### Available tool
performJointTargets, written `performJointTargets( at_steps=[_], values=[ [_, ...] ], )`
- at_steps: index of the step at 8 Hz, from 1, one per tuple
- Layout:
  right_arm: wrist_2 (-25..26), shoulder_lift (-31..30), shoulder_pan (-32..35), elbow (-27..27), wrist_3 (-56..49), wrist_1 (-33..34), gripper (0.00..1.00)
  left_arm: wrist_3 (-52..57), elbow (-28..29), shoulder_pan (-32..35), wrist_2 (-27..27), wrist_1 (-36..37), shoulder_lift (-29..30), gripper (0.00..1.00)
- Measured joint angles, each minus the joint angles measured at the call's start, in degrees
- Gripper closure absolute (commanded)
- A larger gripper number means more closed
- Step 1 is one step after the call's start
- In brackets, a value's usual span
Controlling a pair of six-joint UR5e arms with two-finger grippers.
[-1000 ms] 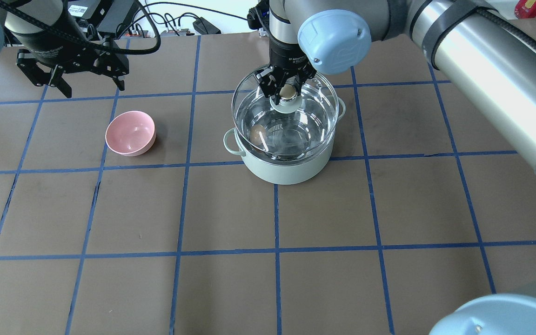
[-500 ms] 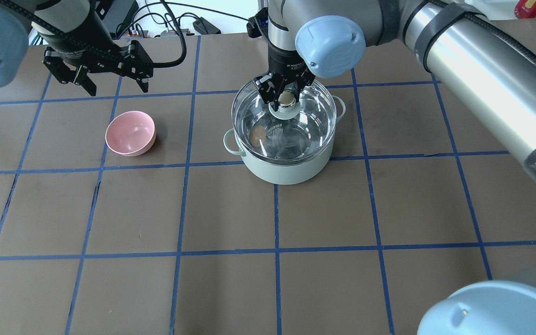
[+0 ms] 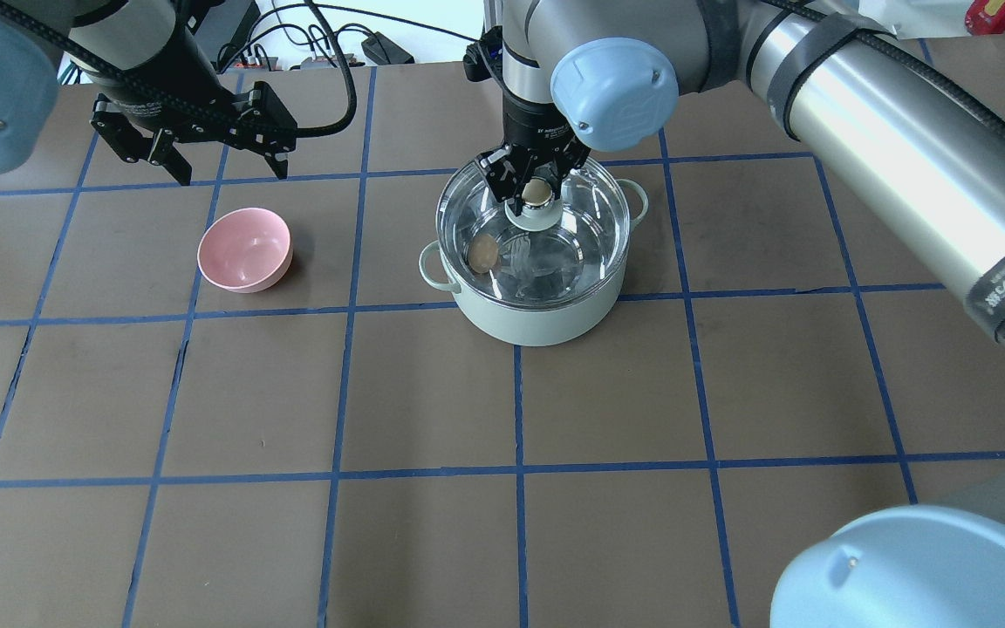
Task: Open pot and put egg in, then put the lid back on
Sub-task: 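Lower the lid onto the pot and release the knob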
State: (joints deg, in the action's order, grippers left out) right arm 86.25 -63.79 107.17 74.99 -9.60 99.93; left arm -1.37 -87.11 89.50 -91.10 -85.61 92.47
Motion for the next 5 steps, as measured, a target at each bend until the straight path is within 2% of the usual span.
performJointTargets(
  at_steps=[5],
  values=[
    [0.06,1.00,-0.02,0.12,-0.37,0.41,1.00,0.28,-0.14,-0.44,-0.01,-2.06,-0.47,0.00]
  ],
)
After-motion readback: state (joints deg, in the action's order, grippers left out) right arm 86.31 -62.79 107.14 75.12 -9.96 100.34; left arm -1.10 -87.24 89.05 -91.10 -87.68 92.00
